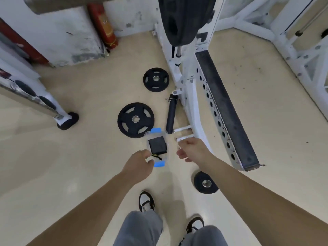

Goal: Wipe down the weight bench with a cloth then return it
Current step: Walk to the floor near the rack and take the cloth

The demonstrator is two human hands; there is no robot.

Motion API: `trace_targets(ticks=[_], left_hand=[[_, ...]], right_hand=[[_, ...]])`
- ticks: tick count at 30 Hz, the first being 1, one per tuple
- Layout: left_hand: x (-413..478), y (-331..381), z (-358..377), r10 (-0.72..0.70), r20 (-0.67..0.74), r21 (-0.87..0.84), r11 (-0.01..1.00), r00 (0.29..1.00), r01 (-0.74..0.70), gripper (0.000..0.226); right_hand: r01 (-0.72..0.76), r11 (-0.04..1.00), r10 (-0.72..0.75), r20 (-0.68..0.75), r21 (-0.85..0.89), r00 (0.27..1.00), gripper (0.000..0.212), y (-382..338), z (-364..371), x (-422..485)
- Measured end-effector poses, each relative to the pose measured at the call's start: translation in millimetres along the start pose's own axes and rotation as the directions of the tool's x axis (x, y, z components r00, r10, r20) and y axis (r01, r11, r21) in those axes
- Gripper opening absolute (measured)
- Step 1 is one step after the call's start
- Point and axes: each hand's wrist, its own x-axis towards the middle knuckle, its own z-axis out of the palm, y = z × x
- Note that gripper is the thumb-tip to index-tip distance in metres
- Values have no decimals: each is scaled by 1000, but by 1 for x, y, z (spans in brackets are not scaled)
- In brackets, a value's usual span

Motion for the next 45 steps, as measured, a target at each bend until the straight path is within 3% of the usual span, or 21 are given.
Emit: trace_targets(ticks=[6,12,16,20,25,30,32,35,37,43,45], left_hand=[[140,-70,128,-48,67,-75,996,997,53,43],[289,-123,225,-132,0,-190,973,991,130,13],[369,-146,260,-175,-77,-224,962,982,154,23],[414,-171,279,-296,-141,-336,912,945,235,50],[433,-180,296,-401,-144,-546,795,905,266,58],[446,-180,305,-466,-153,-658,706,872,262,55],[450,-180,308,-491,-115,-697,659,864,282,62],[450,-172,305,-514,8,-778,535,858,328,67],[446,-162,298,-496,103,-830,435,862,349,72],[396,-100,236,-354,34,-893,409,935,187,57],[353,-68,206,-285,39,-919,366,958,146,47]], right_hand=[[-66,989,65,10,133,998,22,118,43,135],[5,994,-5,4,113,1000,33,196,85,277],[68,996,-68,6,60,998,56,230,96,345],[30,1000,-30,96,3,995,37,248,95,382],[-23,998,11,188,63,982,46,250,104,399],[-52,998,55,257,-17,965,97,257,104,401],[-58,998,57,290,-5,955,102,256,102,399],[-81,996,68,302,28,951,96,258,99,394],[-85,994,60,294,72,954,79,256,98,389],[2,967,-14,45,256,999,31,219,78,347],[21,928,-17,-14,372,1000,36,204,63,306]])
